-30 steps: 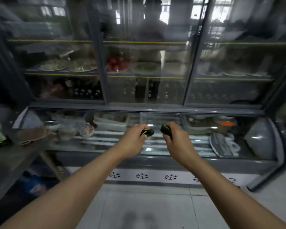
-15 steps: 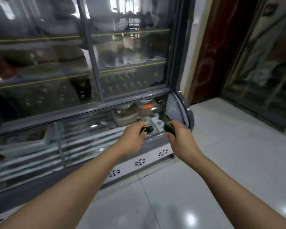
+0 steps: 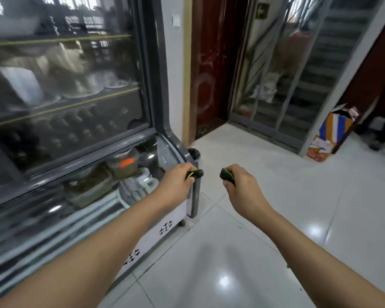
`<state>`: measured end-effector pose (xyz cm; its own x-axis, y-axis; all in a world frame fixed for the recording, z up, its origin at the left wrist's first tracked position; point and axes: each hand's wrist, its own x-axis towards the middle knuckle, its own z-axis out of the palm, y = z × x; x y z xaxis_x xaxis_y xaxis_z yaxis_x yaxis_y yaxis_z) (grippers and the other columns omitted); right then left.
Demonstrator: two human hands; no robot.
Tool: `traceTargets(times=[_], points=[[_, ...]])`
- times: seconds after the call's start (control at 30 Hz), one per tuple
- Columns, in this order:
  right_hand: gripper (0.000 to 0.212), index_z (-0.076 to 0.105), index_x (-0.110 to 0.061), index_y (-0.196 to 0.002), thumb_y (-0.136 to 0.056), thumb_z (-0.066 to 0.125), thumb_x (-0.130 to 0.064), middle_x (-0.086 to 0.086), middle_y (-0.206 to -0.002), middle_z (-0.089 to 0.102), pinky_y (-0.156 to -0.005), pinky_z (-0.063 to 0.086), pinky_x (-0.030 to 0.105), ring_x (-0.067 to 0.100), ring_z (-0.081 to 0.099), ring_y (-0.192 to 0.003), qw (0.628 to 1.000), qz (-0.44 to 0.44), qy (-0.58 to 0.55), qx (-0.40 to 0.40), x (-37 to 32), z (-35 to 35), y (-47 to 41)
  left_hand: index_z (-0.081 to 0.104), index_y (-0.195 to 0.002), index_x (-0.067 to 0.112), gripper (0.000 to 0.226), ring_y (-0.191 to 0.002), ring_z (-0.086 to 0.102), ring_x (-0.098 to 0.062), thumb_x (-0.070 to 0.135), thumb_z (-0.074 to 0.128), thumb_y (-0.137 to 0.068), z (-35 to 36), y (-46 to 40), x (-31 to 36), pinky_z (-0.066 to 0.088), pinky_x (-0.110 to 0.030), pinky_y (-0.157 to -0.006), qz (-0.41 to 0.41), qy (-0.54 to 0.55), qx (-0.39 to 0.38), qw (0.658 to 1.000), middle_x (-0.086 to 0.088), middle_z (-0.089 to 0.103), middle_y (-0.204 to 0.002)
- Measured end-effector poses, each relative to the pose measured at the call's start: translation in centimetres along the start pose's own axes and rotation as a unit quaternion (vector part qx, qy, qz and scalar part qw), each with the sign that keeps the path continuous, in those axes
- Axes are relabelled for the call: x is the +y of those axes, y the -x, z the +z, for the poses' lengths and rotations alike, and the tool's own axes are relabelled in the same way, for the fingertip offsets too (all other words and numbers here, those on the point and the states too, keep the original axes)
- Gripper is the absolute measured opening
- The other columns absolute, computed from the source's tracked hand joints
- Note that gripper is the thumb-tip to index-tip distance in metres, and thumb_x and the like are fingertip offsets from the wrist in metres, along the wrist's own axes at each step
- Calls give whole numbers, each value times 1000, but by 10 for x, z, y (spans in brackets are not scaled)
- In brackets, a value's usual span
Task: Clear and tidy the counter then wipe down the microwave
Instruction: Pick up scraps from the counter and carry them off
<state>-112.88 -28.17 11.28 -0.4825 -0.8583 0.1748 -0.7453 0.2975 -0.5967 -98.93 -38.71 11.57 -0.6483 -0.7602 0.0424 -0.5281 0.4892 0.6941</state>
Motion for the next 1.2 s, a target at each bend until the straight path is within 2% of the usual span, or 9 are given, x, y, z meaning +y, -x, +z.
traceTargets(times=[0.1,0.37,0.5,0.6,0.73,0.87,1.1,1.2], points=[[15,51,-8,-109,-95,48,-12,9,-107,55,-77,45,38,26,52,-92,1000,27,2,13,20,-8,-36,57,-111,18,18,-85,54,-13,16,47,-96,11,-53,5,37,-23,-65,24,-15,-27,999,-1,59,-103],[14,51,-9,-108,-95,48,-13,9,-106,56,-77,45,36,25,52,-90,997,62,-1,43,80,-36,-122,56,-116,17,21,-94,56,-18,17,47,-96,44,-166,35,45,-32,-80,58,-40,-60,996,-3,59,-107],[13,51,-10,-107,-95,48,-12,8,-105,56,-77,46,38,25,52,-90,997,62,-12,50,120,-56,-171,56,-116,16,22,-101,54,-19,16,48,-96,70,-227,55,41,-29,-84,65,-40,-61,995,-2,59,-111],[12,51,-10,-106,-95,48,-13,8,-105,56,-77,46,38,25,52,-89,997,53,-12,46,158,-73,-214,56,-113,17,18,-102,54,-20,17,48,-96,95,-277,74,43,-34,-88,59,-44,-53,996,-3,58,-110],[12,51,-12,-107,-96,48,-14,5,-103,55,-71,41,30,21,51,-86,999,31,-6,35,212,-102,-279,55,-114,17,19,-99,52,-19,17,48,-96,131,-344,107,41,-32,-83,29,-42,-22,998,-2,57,-111],[11,51,-12,-106,-95,49,-14,5,-102,55,-72,45,33,22,52,-86,1000,7,-4,15,263,-130,-337,55,-114,16,19,-99,55,-22,16,47,-96,161,-405,140,45,-39,-90,6,-38,-10,999,-5,57,-110],[9,49,-15,-104,-95,47,-14,2,-98,52,-68,40,30,20,51,-83,1000,-10,-15,7,328,-161,-427,56,-110,15,17,-97,54,-22,16,48,-96,200,-505,177,41,-32,-80,3,-49,1,999,-5,59,-107],[10,49,-15,-105,-96,47,-15,2,-100,53,-71,43,32,20,51,-84,1000,-17,-14,4,352,-166,-472,56,-112,15,18,-97,54,-22,16,47,-96,214,-552,183,41,-32,-79,3,-55,5,998,-4,59,-108]])
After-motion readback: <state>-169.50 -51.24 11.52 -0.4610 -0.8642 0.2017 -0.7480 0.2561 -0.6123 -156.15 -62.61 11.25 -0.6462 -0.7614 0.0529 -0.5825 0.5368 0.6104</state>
